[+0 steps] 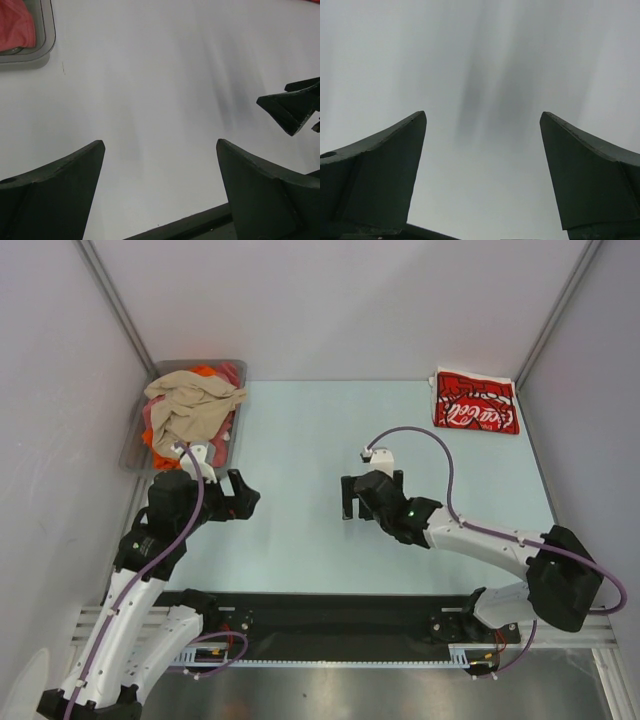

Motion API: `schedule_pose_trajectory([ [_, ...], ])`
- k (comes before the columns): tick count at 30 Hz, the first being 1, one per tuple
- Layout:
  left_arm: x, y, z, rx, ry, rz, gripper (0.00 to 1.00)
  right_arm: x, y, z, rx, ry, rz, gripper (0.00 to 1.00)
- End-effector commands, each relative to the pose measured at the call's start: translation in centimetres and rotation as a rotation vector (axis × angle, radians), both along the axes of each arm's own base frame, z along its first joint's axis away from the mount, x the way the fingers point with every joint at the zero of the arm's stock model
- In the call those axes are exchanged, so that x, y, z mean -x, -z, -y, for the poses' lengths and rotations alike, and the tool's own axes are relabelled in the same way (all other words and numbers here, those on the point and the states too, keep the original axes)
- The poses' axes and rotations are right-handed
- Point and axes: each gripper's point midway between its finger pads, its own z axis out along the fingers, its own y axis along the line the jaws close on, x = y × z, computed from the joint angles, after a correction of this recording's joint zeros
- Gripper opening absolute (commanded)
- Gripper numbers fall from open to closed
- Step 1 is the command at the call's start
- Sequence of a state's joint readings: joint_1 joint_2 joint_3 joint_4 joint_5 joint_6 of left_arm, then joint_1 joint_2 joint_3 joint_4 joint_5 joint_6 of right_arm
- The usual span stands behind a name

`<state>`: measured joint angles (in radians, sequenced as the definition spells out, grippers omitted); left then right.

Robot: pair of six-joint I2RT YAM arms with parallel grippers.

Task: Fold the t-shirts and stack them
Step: Reset both grippers

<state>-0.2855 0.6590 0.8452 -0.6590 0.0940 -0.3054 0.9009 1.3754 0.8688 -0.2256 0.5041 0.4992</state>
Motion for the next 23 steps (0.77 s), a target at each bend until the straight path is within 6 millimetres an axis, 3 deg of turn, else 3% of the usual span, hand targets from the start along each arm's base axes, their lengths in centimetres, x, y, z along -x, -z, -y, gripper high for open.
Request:
schedule_pose_trajectory([
  [1, -0.4, -0.6, 0.3, 0.018, 0.011, 0.029, 1.00, 0.2, -4.2, -3.2, -0.154, -0.146, 0.086, 1.00],
  [4, -0.5, -0.3, 0.4, 0.016, 0.019, 0.019, 1.00, 0.8, -5.2, -4.1, -0.228, -0.191, 0.108, 1.00],
  [5, -0.5, -0.2, 0.4, 0.014, 0.020, 0.016, 1.00, 1.2, -4.2, -3.8, -0.229, -0.193, 0.090, 1.00],
  [7, -0.6, 0.0, 0.5, 0.013, 0.023, 0.007, 1.00, 1.6, -4.5, -4.0, -0.268, -0.204, 0.101, 1.00],
  [17, -1.4, 1.5, 0.5, -0.008, 0.007, -0.056, 1.00, 1.0, -5.8, -1.3, -0.421, -0.139, 0.160, 1.00],
  [21, -1.6, 1.4, -0.3, -0.021, -0.042, -0.049, 1.00, 0.0, -5.2, 0.5, -0.446, -0.062, 0.144, 1.00],
  [23, -1.9, 1.6, -1.3, -0.041, -0.100, -0.051, 1.00, -0.3, -5.8, 1.0, -0.455, -0.029, 0.170, 1.00],
])
